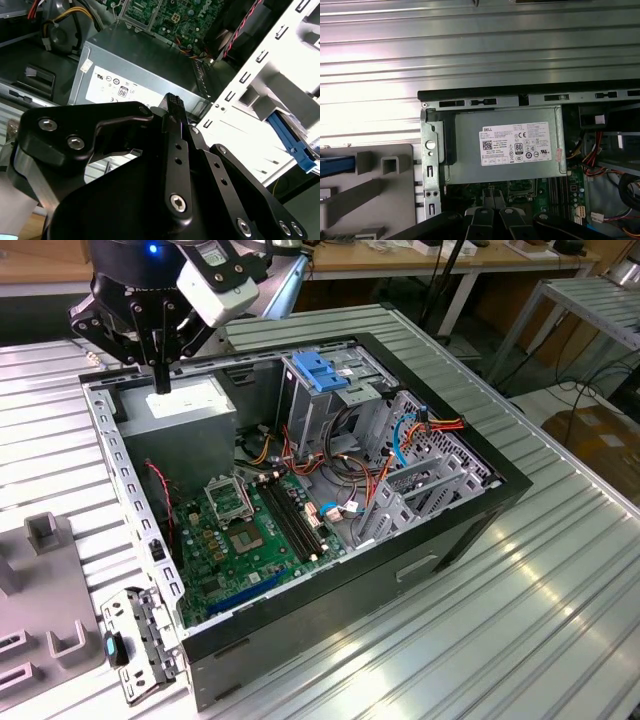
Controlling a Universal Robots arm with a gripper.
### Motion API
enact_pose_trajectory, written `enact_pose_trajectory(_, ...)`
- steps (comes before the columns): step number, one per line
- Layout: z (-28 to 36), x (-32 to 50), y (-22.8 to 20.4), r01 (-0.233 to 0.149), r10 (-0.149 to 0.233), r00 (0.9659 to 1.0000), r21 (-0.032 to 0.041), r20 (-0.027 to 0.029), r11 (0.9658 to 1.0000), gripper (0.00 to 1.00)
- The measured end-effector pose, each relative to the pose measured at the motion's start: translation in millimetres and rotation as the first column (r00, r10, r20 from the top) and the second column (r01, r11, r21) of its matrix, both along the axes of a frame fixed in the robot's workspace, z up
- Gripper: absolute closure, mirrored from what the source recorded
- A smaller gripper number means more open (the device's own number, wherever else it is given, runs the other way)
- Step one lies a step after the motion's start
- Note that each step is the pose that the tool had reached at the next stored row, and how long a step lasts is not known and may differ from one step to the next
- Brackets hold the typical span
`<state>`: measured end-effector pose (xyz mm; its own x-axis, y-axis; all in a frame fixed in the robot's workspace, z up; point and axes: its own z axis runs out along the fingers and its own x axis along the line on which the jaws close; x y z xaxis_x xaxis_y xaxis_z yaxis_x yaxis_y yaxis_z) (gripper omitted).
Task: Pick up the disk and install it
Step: 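Reach for the disk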
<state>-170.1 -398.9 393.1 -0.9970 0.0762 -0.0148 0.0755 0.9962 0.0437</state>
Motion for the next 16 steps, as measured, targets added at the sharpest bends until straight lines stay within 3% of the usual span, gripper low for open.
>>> enact_pose_trajectory(16,-0.1,-4.5,0.0,0.000,0.000,1.0000,-0.0001,-0.0022,1.0000,0.89)
